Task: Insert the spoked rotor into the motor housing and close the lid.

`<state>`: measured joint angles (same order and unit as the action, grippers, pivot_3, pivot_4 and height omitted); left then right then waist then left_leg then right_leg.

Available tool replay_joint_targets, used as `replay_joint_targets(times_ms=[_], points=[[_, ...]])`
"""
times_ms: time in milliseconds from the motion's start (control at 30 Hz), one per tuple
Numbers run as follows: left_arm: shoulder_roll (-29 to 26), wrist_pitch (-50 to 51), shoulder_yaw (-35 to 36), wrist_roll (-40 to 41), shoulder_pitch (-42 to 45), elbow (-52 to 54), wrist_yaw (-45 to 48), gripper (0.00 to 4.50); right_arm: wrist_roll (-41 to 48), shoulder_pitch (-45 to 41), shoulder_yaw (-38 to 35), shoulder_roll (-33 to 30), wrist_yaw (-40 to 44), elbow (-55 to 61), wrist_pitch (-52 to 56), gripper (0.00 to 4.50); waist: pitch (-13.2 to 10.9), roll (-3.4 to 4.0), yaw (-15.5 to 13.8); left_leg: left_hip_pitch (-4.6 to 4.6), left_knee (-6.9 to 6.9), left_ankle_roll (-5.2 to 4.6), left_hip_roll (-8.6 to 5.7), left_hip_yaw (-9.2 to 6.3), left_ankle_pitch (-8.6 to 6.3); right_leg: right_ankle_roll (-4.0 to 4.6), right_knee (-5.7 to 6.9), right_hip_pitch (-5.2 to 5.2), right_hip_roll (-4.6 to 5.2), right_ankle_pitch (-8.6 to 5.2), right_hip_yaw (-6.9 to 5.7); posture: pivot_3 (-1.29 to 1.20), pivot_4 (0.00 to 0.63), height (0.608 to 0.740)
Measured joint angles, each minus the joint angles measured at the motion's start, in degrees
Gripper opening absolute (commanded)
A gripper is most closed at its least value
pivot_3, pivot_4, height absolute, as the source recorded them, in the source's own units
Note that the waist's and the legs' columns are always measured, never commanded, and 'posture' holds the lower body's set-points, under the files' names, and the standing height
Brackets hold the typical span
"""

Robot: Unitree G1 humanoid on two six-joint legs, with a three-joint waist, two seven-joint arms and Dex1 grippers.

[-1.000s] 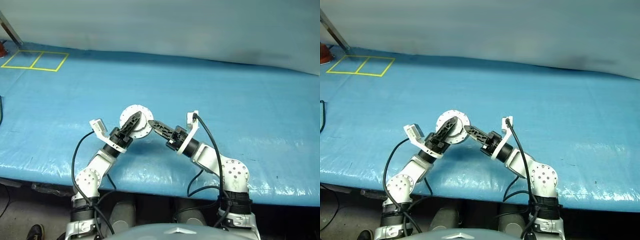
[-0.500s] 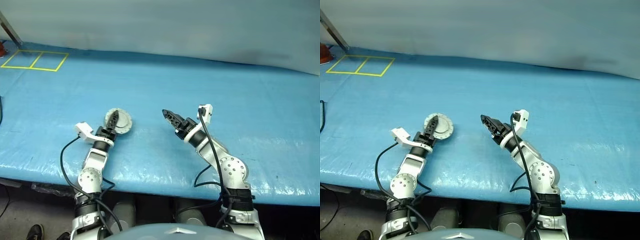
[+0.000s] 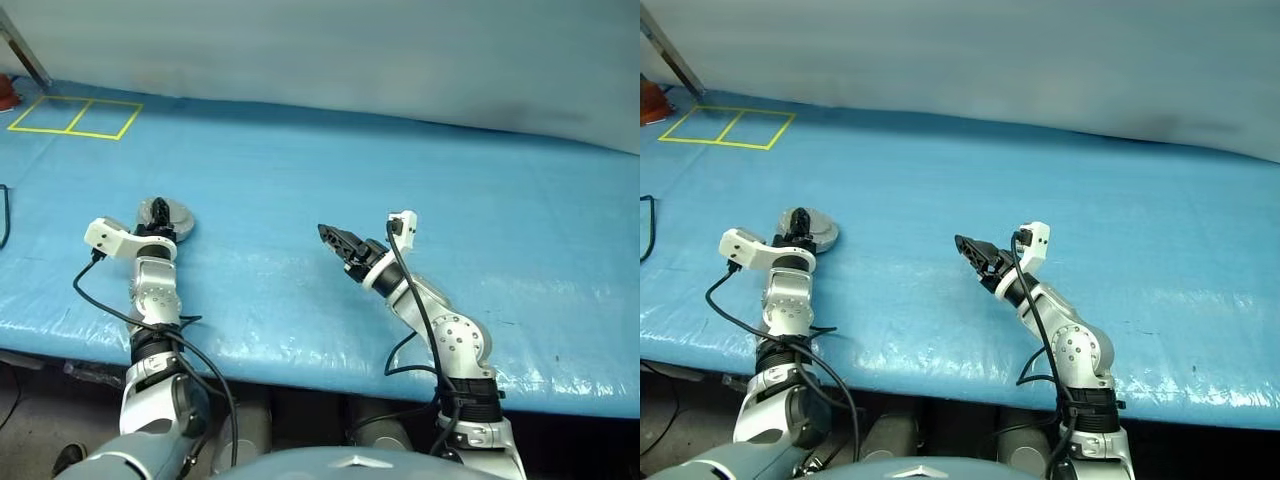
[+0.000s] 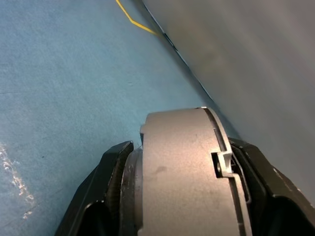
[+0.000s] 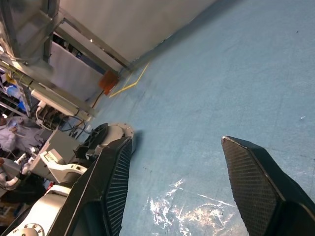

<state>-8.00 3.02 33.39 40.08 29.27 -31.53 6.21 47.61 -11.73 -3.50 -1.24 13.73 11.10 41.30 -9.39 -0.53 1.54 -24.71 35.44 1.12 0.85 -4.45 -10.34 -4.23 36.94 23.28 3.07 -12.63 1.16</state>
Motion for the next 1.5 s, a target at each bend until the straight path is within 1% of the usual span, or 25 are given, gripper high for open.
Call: replay_joint_targets(times_ms=[33, 67, 167, 233, 300, 400, 500, 533, 567, 600, 633, 700, 833, 867, 900, 967, 1067, 1133, 1233, 1367, 1500], points=[[0.06, 0.00, -0.43, -0.76, -0.19, -0.01, 0.00, 4.24, -0.09, 0.00, 0.01, 0.04, 0.04, 0.00, 0.00, 3.11, 0.00, 0.00, 0.02, -0.01, 0.02, 0.00, 0.00, 0.00, 0.00, 0.00, 0.00, 0.00, 0.00, 0.00, 0.00, 0.00, 0.150, 0.740], [0.05, -0.28, -0.93, -1.87, -0.61, 0.07, -0.35, 4.46, -0.19, 0.00, 0.04, 0.14, 0.06, 0.00, 0.00, 3.11, 0.00, 0.00, 0.06, 0.00, 0.02, 0.00, 0.01, 0.00, 0.00, 0.00, 0.00, 0.00, 0.00, 0.01, 0.01, 0.00, 0.150, 0.740], [0.04, -2.34, -1.75, -5.01, -2.63, 1.56, -3.06, 4.46, -0.35, 0.18, 0.07, 0.45, 0.05, 0.00, 0.00, 3.11, 0.01, 0.00, 0.40, 0.03, 0.00, 0.00, 0.02, 0.01, 0.00, 0.07, 0.02, 0.00, 0.00, 0.05, 0.04, 0.00, 0.150, 0.740], [0.07, -2.51, -1.67, -6.13, -5.23, 4.79, -5.57, 4.46, -0.52, 0.36, 0.15, 0.43, 0.03, -0.02, 0.02, 3.11, 0.01, 0.00, 0.77, 0.04, -0.03, 0.00, 0.05, 0.04, 0.00, 0.27, 0.02, 0.03, -0.02, 0.17, 0.05, 0.00, 0.150, 0.740], [0.19, -2.56, -0.92, -6.24, -7.96, 8.82, -7.87, 4.46, -0.68, 0.60, -0.15, 0.34, -0.02, -0.07, 0.08, 3.11, 0.01, 0.00, 0.83, 0.04, -0.06, 0.01, 0.07, 0.03, 0.00, 0.29, 0.02, 0.05, -0.02, 0.18, 0.05, 0.00, 0.150, 0.740], [0.79, -2.78, 0.65, -8.54, -10.95, 15.70, -15.08, 4.46, -1.34, 0.59, -0.42, 0.27, -0.06, -0.81, 0.10, 3.11, 0.01, -0.01, 0.52, 0.04, -0.03, 0.02, 0.07, 0.03, 0.01, 0.32, 0.02, 0.04, -0.02, 0.20, 0.05, 0.00, 0.150, 0.740], [1.28, -3.23, 1.99, -11.50, -11.47, 19.77, -23.01, 4.46, -2.29, 0.13, -0.10, 0.24, -0.02, -1.84, 0.14, 3.11, 0.01, -0.02, 0.06, 0.03, 0.07, 0.05, 0.06, 0.04, 0.03, 0.28, 0.01, 0.00, -0.02, 0.19, 0.04, 0.00, 0.150, 0.740], [1.23, -2.62, 1.97, -13.27, -11.43, 20.76, -26.01, 4.46, -2.82, -0.11, 0.33, 0.14, 0.06, -1.85, 0.10, 3.11, 0.01, -0.02, -0.04, 0.03, 0.10, 0.06, 0.06, 0.05, 0.04, 0.20, 0.00, -0.02, -0.02, 0.11, 0.05, 0.00, 0.150, 0.740], [1.03, 0.12, 1.98, -14.97, -10.86, 21.50, -30.22, 4.46, -3.75, -0.42, 0.87, -0.11, 0.20, -1.84, -0.10, 3.11, 0.01, -0.02, -0.13, 0.05, 0.15, 0.07, 0.05, 0.04, 0.05, 0.21, 0.00, -0.07, -0.02, 0.10, 0.04, 0.00, 0.150, 0.740], [0.98, 3.45, 2.09, -15.11, -10.10, 22.20, -33.38, 4.46, -4.89, -0.51, 1.55, -0.35, 0.50, -1.84, -0.93, 3.11, 0.02, -0.04, -0.26, 0.05, 0.21, 0.06, 0.05, 0.02, 0.06, 0.21, 0.00, -0.11, -0.02, 0.11, 0.03, 0.00, 0.150, 0.740], [1.14, 5.39, 2.04, -14.07, -9.86, 23.09, -33.63, 4.46, -6.11, -0.50, 2.14, -0.51, 1.00, -1.84, -2.02, 3.11, 0.03, -0.06, -0.28, 0.04, 0.25, 0.08, 0.04, 0.02, 0.07, 0.21, -0.02, -0.13, -0.02, 0.11, 0.03, 0.00, 0.150, 0.740], [2.08, 5.78, -0.18, -10.76, -10.25, 26.69, -27.41, 4.46, -9.65, -0.38, 3.03, -0.87, 2.00, -1.85, -6.26, 3.11, 0.02, -0.08, -0.34, 0.01, 0.33, 0.09, -0.02, 0.03, 0.07, 0.24, -0.08, -0.18, 0.05, 0.12, 0.03, 0.00, 0.150, 0.740], [0.40, 3.75, -10.76, -11.47, -11.48, 32.97, -12.81, 4.46, -17.04, -0.42, 4.30, -2.92, 2.40, -2.71, -12.96, 3.11, 0.04, -0.07, -0.21, 0.11, 0.32, 0.10, -0.09, 0.10, 0.07, 0.26, -0.10, -0.24, 0.12, 0.15, 0.07, 0.00, 0.150, 0.740], [-0.88, 3.10, -13.63, -11.97, -12.31, 33.77, -8.05, 4.46, -18.81, -0.34, 4.56, -3.27, 2.48, -3.31, -14.67, 3.11, 0.04, -0.06, -0.09, 0.13, 0.28, 0.10, -0.08, 0.11, 0.08, 0.27, -0.09, -0.23, 0.12, 0.14, 0.07, 0.00, 0.150, 0.740], [-3.16, 2.35, -18.10, -13.22, -13.37, 34.22, -1.74, 4.46, -20.81, -0.26, 4.95, -4.54, 2.86, -4.00, -16.52, 3.11, 0.03, -0.03, 0.07, 0.17, 0.20, 0.11, -0.07, 0.15, 0.08, 0.32, -0.08, -0.21, 0.12, 0.12, 0.10, 0.00, 0.150, 0.740], [-6.59, 1.62, -25.63, -16.26, -14.74, 34.28, 7.52, 4.46, -23.27, -0.20, 5.40, -7.44, 4.76, -4.67, -18.52, 3.11, 0.04, 0.00, 0.19, 0.17, 0.15, 0.10, -0.07, 0.17, 0.09, 0.38, -0.08, -0.17, 0.11, 0.08, 0.12, 0.00, 0.150, 0.740], [-11.16, 1.55, -34.67, -20.08, -16.05, 33.71, 18.77, 4.46, -26.92, 0.88, 7.95, -12.91, 9.85, -5.18, -21.15, 3.11, 0.04, 0.00, 0.54, 0.17, 0.05, 0.08, -0.03, 0.19, 0.08, 0.49, -0.07, -0.09, 0.10, 0.01, 0.12, 0.00, 0.150, 0.740], [-14.56, 1.52, -39.59, -23.68, -16.49, 32.27, 24.45, 4.46, -29.51, 1.67, 9.49, -15.40, 11.94, -6.44, -22.11, 3.11, 0.04, 0.01, 0.74, 0.16, -0.06, 0.07, 0.05, 0.25, 0.09, 0.55, 0.00, 0.07, 0.06, -0.03, 0.13, 0.00, 0.150, 0.740], [-17.18, 1.63, -42.63, -26.10, -17.06, 30.24, 29.99, 4.46, -30.80, 1.98, 9.92, -17.05, 14.51, -7.39, -22.61, 3.11, 0.02, 0.04, 0.84, 0.14, -0.10, 0.06, 0.20, 0.28, 0.10, 0.60, 0.04, 0.16, -0.08, -0.06, 0.14, 0.00, 0.150, 0.740], [-17.97, 3.18, -42.78, -23.81, -17.17, 30.77, 36.19, 4.46, -30.07, 2.06, 9.49, -17.84, 18.60, -7.32, -23.87, 3.11, 0.01, 0.03, 0.56, 0.11, -0.08, 0.06, 0.22, 0.27, 0.10, 0.59, 0.01, 0.14, -0.10, -0.06, 0.14, 0.00, 0.150, 0.740], [-18.77, 4.08, -42.42, -23.10, -17.23, 31.87, 38.84, 4.46, -29.31, 2.07, 8.81, -17.83, 20.14, -7.33, -24.78, 3.11, 0.01, 0.03, 0.51, 0.13, -0.04, 0.06, 0.22, 0.28, 0.09, 0.58, 0.01, 0.11, -0.10, -0.05, 0.15, 0.00, 0.150, 0.740]])
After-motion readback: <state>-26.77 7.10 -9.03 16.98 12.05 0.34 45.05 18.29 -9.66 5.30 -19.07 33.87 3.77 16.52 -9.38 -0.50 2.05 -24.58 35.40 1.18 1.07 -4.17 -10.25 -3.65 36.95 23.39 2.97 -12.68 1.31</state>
